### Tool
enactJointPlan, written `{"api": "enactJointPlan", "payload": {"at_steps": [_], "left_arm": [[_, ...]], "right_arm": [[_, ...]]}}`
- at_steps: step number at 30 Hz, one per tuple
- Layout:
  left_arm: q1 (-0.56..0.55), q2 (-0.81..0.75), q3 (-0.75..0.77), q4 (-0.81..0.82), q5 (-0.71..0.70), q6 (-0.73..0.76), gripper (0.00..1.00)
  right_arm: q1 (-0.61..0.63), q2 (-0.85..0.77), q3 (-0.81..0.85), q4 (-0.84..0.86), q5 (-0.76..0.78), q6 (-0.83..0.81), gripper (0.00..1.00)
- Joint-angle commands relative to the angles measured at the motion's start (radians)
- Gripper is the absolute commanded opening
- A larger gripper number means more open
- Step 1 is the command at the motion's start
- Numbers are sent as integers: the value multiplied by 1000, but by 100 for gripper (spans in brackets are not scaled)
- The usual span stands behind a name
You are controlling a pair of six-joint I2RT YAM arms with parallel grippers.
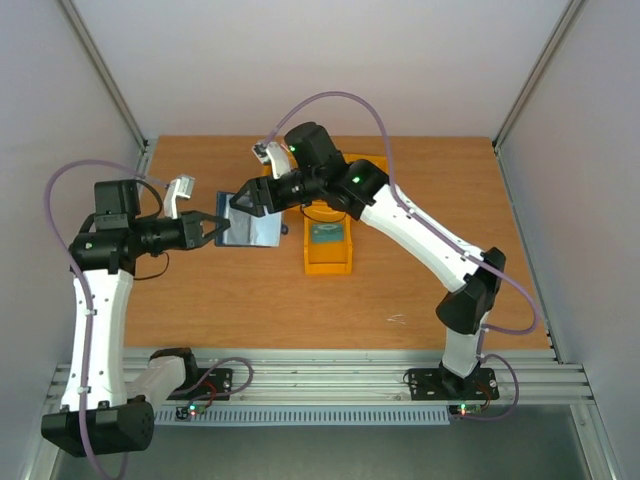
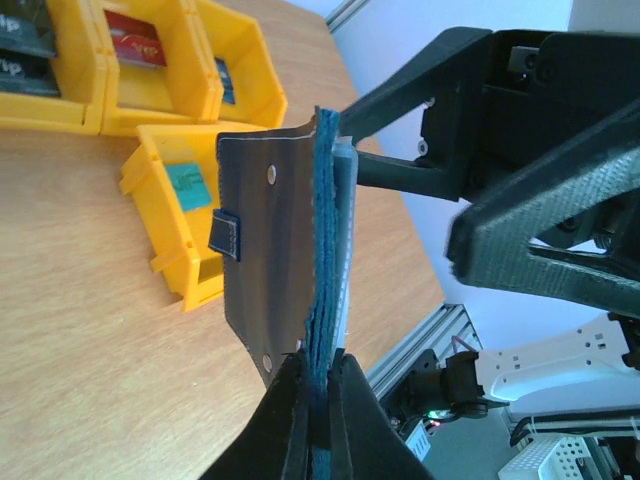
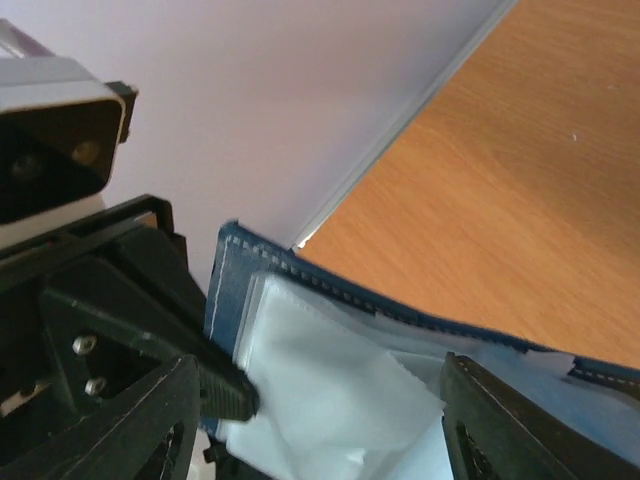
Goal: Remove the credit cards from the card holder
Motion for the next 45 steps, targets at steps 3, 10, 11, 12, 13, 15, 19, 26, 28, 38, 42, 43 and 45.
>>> {"api": "enactJointPlan", "payload": {"at_steps": [3,10,11,12,13,15,19,26,28,38,42,43,45], "left_arm": [[-11,-29,-42,111,-18,-54,0],[-21,-22,-50,177,-7,-110,0],[-23,-22,-53,183,-8,-115,0],[-25,-23,-58,187,-7,-118,0],[-25,-24,-62,194,-10,-123,0],[-25,-26,-73,211,-8,-134,0],[-25,-29,-110,277,19,-186,0],[-20,-28,-145,356,90,-291,8],[-14,-30,-164,384,100,-312,9],[1,-45,-226,483,152,-414,14],[1,-51,-242,528,175,-445,21],[2,-53,-246,537,179,-452,22],[2,-53,-248,547,182,-466,24]], "right_arm": [[9,118,71,-18,-4,100,68],[23,181,122,-29,-29,108,59],[24,186,127,-29,-38,109,53],[24,191,134,-31,-45,111,46],[26,195,140,-32,-50,111,39],[26,200,145,-33,-62,112,28],[24,204,142,-37,-78,110,10],[-4,144,63,37,-140,114,1],[-10,115,27,82,-163,120,1],[-35,31,-79,248,-282,205,1],[-50,3,-130,337,-316,268,1],[-51,1,-132,343,-318,273,1],[-51,-3,-132,354,-324,282,1]]}}
